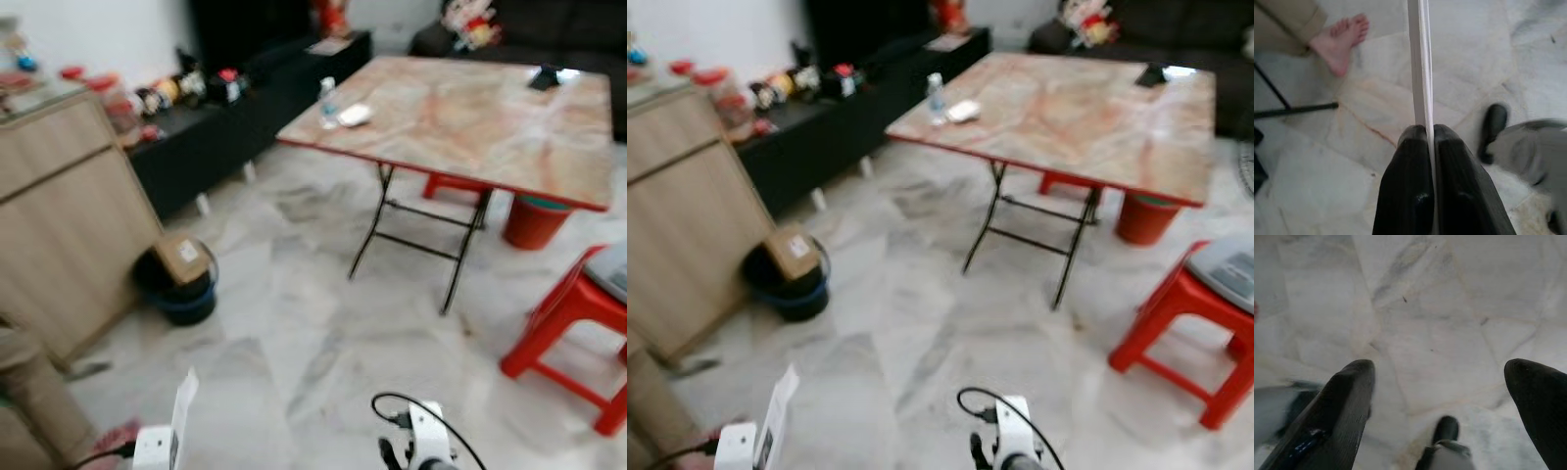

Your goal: Picking trash to rubbish bin

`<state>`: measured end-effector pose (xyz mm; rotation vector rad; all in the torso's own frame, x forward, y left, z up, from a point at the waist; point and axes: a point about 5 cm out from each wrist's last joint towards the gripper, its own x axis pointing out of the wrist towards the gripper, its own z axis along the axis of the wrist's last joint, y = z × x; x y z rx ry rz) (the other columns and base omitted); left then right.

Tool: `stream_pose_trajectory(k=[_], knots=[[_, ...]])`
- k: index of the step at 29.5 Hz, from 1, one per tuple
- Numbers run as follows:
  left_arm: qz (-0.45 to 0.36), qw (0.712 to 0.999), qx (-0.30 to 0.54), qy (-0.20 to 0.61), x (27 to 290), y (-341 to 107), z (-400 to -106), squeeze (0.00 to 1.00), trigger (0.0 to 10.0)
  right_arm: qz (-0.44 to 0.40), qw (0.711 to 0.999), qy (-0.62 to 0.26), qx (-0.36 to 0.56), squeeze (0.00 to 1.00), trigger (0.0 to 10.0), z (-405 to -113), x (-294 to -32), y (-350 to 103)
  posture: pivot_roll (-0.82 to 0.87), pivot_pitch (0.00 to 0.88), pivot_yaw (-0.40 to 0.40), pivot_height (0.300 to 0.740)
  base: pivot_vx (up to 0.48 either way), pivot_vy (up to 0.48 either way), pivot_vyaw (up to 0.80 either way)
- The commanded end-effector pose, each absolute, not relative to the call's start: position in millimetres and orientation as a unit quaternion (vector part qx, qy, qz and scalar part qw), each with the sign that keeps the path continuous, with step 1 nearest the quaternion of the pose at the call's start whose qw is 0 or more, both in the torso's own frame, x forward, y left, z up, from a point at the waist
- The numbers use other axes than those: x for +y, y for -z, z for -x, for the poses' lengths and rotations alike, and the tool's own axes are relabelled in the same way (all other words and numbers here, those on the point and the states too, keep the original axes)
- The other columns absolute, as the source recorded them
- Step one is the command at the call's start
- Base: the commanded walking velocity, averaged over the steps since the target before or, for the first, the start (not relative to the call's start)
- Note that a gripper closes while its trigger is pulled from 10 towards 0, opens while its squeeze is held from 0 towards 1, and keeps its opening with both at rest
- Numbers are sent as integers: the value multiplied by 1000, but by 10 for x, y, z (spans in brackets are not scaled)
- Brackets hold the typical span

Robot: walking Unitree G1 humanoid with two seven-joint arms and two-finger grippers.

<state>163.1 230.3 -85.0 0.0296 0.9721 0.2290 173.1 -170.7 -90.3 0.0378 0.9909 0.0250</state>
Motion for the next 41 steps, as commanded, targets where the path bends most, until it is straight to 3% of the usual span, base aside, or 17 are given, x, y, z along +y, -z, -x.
stream_pose_trajectory(k=[1,7,17,41], knots=[[-23,876,469,-111,2339,845,-1623,0,10000,-21,884,-26,467,0,10000,-1810,-1599,874,25,0,60,740,0,0,750],[-23,877,467,-107,2307,842,-1648,0,10000,-18,885,-26,464,0,10000,-1832,-1619,863,20,0,55,740,0,0,665],[-28,880,462,-105,2303,835,-1662,0,10000,-44,891,-28,451,0,10000,-1881,-1578,836,19,0,54,740,0,0,0],[-43,883,457,-95,2317,817,-1692,0,10000,-36,891,-24,453,0,10000,-1847,-1581,852,30,0,69,740,330,0,117]])
